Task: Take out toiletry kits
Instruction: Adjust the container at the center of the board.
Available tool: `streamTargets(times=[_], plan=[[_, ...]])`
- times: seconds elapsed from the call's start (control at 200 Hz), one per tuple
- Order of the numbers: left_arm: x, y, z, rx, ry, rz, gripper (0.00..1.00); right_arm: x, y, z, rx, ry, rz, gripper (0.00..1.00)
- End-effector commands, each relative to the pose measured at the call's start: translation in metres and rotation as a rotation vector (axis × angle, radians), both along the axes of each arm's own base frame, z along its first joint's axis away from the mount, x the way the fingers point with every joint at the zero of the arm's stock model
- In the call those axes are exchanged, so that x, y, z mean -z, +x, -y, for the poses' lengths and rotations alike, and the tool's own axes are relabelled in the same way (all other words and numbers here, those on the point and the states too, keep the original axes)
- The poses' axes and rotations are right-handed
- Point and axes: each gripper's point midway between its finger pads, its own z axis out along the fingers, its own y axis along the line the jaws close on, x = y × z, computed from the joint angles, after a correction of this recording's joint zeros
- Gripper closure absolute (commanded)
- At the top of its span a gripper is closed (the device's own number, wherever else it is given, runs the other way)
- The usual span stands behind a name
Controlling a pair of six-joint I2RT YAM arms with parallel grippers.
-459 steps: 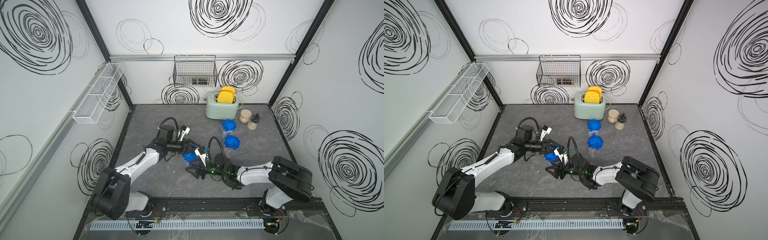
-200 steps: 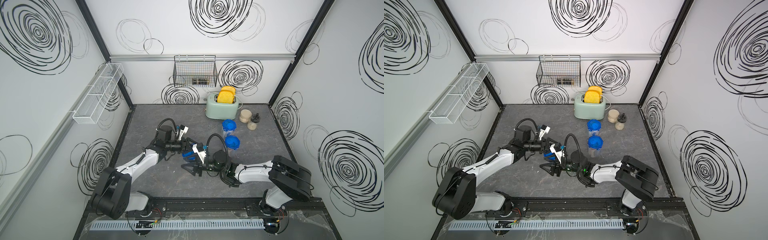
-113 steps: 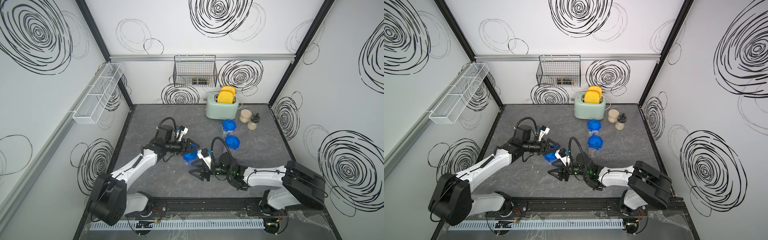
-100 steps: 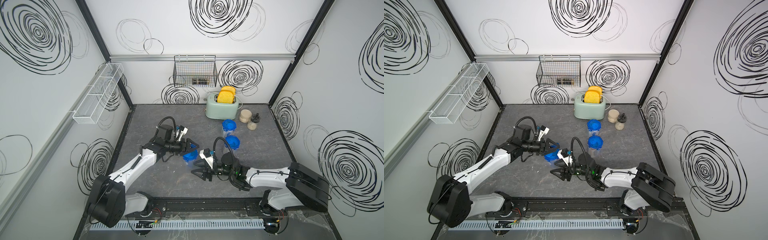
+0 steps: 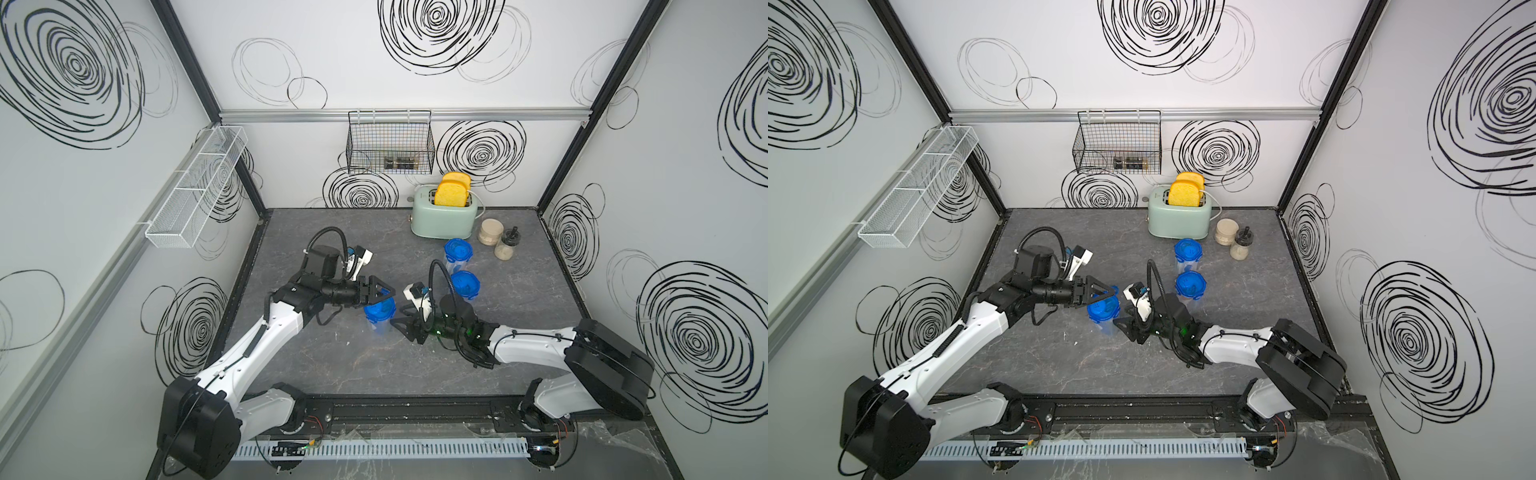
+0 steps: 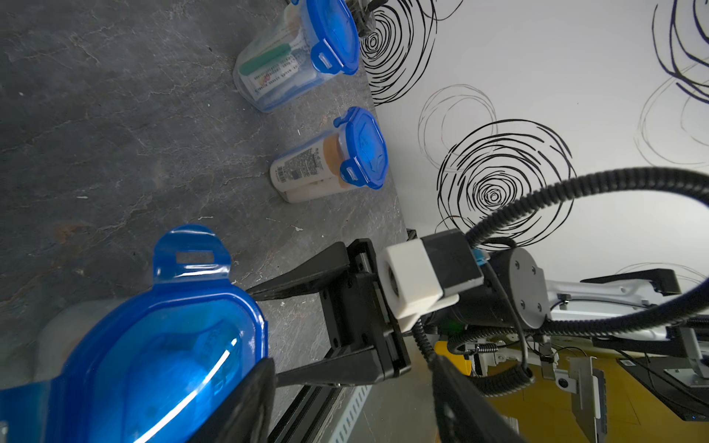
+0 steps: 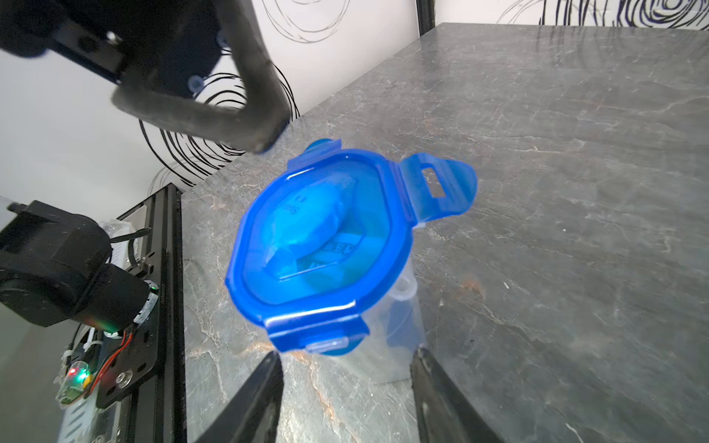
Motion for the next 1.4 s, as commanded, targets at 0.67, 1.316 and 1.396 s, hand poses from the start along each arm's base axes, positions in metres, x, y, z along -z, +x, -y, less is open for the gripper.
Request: streamTargets(times=[0.67,1.316,1.396], plan=[[0.019,-0.007,0.006,0.026,0.033,0.024,0.31,-0.013,0.031,0.019,0.091,0.025,-0.017,0.44],[0.061,0.001,0.020,0.062,-0.087,-0.241,0.39,-0.030,-0.030,0.024,-0.028,0.066,-0.054,0.43],[0.067,0.002,0.020,0.059,-0.097,-0.264,0.39,-0.032,-0.033,0.022,-0.036,0.068,-0.046,0.43]])
